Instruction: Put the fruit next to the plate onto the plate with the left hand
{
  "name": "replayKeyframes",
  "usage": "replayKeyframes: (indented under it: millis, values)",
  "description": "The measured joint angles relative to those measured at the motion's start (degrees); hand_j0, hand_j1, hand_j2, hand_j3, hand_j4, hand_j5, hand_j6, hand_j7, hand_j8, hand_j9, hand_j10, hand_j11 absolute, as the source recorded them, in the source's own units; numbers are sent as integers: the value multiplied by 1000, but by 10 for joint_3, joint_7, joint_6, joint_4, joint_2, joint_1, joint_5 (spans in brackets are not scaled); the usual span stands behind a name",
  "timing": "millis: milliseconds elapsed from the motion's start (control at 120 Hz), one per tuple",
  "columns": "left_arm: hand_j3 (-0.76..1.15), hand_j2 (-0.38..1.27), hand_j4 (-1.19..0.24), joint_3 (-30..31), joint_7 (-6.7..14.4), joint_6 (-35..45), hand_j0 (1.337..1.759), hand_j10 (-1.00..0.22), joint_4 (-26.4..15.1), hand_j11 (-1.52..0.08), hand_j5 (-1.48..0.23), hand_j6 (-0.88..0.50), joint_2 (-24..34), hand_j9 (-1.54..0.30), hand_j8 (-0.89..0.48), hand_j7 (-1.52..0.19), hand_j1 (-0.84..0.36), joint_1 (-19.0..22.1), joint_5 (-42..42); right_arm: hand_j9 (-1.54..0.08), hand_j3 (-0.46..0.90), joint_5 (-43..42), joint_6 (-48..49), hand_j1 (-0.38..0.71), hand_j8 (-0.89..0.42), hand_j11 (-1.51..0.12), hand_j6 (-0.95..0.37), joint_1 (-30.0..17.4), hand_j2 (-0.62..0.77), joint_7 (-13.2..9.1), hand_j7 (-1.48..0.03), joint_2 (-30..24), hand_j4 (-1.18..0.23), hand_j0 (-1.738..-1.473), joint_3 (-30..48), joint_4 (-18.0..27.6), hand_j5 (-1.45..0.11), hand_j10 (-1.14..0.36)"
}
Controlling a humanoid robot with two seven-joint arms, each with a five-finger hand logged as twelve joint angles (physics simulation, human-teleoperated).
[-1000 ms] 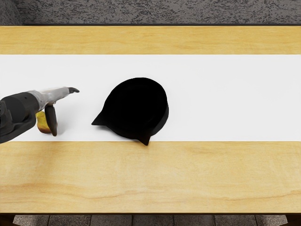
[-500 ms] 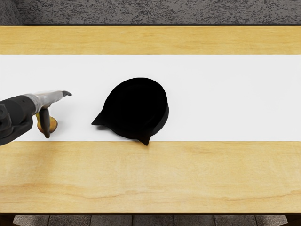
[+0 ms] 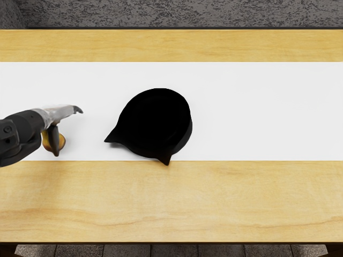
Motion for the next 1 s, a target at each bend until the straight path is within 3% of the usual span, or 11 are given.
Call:
replayKeyframes:
  millis: [442, 1000]
  values:
    - [0, 54, -256, 7, 0, -2, 1658, -255, 0, -325, -326, -258, 5, -325, -257, -325, 53, -1, -7, 0, 0, 0, -1, -349, -1, 0, -1, 0, 0, 0, 0, 0, -1, -1658, 0, 0, 0, 0]
    - [0, 66, -305, 8, 0, -2, 1658, -304, 0, -394, -394, -306, 21, -394, -306, -394, 10, -1, -8, 0, 0, 0, -1, -349, -1, 0, -1, 0, 0, 0, 0, 0, -1, -1658, 0, 0, 0, 0]
